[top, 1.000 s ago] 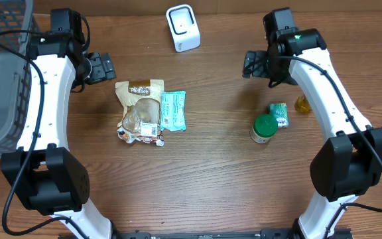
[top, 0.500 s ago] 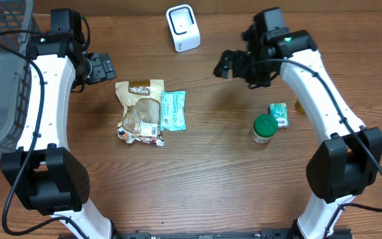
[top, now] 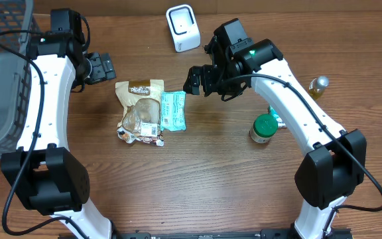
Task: Scan the item barcode
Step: 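Reach the right gripper left toward the light-blue packet beside the brown packet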
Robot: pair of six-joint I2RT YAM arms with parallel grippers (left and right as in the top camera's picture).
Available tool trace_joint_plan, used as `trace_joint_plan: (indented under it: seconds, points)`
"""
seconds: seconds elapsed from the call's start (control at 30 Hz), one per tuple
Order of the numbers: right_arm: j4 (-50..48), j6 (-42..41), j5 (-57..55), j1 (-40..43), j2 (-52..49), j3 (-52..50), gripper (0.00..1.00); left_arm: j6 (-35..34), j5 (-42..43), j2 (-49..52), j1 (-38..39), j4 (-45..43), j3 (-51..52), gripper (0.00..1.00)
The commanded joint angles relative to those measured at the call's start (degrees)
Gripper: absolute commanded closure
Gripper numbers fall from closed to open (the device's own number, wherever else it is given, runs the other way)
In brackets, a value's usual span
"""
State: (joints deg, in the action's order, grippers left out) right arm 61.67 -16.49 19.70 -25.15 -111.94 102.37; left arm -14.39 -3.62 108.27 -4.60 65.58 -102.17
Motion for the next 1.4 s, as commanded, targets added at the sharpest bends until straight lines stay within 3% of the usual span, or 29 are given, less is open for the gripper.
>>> trace_joint_plan:
  seconds: [0.0,0.83,1.03,1.37]
  points:
    - [-0.39,0.26,0.31,0.11,0.7,0.02,0.0,1.11,0.24,-0.26,0.11,0.0,-0.9,0.01]
    - [-5.05,0.04,0.52,0.11,0.63,-0.15,0.0,1.11,0.22,-0.26,0.11,0.0,-0.9,0.0]
    - [-8.15,0.02,0.57,-0.68,0.57,-5.57,0.16,1.11,0.22,-0.26,0.11,0.0,-0.9,0.0]
    - [-21.07,0.04,0.52,-5.55,0.52,-15.74,0.17,1.11,0.24,-0.26,0.11,0.0,-0.9,0.0]
